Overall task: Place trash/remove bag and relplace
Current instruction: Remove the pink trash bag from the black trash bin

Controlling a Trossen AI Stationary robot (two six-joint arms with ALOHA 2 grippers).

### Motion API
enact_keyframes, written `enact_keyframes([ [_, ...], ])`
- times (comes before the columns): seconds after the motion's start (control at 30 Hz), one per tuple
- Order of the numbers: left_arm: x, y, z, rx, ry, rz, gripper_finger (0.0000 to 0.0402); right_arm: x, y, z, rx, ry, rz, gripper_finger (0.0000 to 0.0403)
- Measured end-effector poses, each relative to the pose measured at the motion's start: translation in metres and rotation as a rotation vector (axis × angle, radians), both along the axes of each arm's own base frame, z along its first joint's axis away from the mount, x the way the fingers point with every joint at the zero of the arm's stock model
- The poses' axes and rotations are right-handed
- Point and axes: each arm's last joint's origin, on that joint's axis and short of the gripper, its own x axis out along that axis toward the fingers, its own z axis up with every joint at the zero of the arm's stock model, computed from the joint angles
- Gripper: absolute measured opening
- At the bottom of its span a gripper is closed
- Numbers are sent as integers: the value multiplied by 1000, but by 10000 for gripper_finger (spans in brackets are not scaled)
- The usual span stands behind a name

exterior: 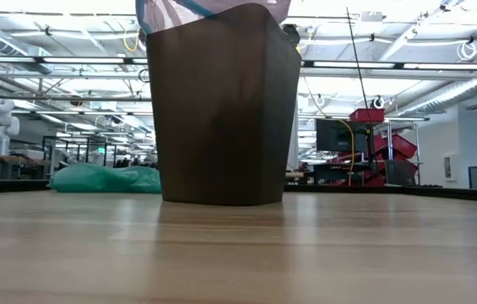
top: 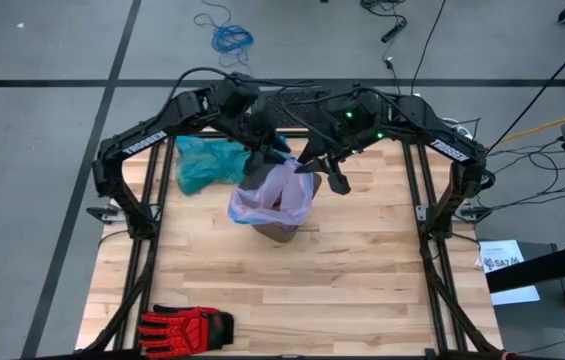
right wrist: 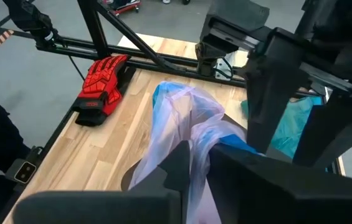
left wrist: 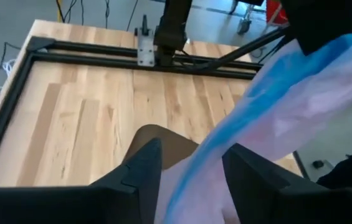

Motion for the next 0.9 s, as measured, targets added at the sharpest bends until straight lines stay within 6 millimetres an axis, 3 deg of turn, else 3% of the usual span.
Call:
enact_keyframes([
  [0.07,1,-1,0,24,-6,-18,130,0,0,0,0,0,0,43],
  [0.23,3,-4,-1,52,-14,-45,15,-1,0,-1,20,14,-12,43],
  [0.4,-4,-4,6,112,-15,37,2,-4,-2,-4,68,68,-51,43],
  [0.9,-53,-5,43,265,-87,267,1,-11,-25,-5,197,114,-242,43],
])
